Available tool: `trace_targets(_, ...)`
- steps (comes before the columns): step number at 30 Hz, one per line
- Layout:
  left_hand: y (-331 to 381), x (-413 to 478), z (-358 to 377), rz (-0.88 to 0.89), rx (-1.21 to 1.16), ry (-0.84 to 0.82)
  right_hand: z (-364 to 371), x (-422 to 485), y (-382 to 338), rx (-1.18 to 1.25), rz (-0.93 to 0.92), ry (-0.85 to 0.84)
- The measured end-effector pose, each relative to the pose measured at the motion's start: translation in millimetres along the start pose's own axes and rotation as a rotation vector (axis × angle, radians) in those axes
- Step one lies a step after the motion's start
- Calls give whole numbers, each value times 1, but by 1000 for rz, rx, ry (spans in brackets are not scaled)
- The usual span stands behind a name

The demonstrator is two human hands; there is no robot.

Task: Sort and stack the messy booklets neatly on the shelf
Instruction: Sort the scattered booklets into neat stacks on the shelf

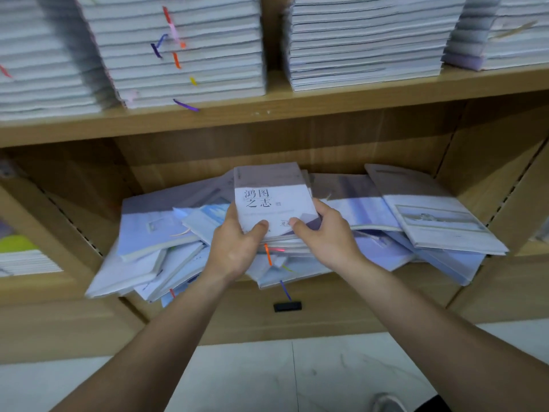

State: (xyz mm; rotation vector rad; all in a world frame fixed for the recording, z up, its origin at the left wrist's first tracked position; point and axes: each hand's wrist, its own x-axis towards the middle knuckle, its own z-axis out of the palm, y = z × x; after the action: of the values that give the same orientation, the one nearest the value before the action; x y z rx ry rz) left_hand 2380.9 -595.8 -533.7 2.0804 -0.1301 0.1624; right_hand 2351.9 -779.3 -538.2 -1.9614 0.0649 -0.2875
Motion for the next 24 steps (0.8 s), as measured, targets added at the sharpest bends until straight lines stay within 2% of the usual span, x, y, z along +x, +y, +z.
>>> trace_targets(8,-24,-7,-64,-69,-39,79,61,6,-33,-9,-60,-79)
trace_targets(15,-45,-8,-106,-94,-155,143,104,22,-62,-309,-57,-264)
trace_targets(19,-50,-12,-120,-52,-140,130,114,14,-65,-327,-26,-258)
trace_targets(22,-57,-12,-135,-52,-167,150,127,4,-68,-475,-33,-275)
trace_targets(24,-62,-13,-147,-50,-183,185,138,4,-76,-478,-49,-297)
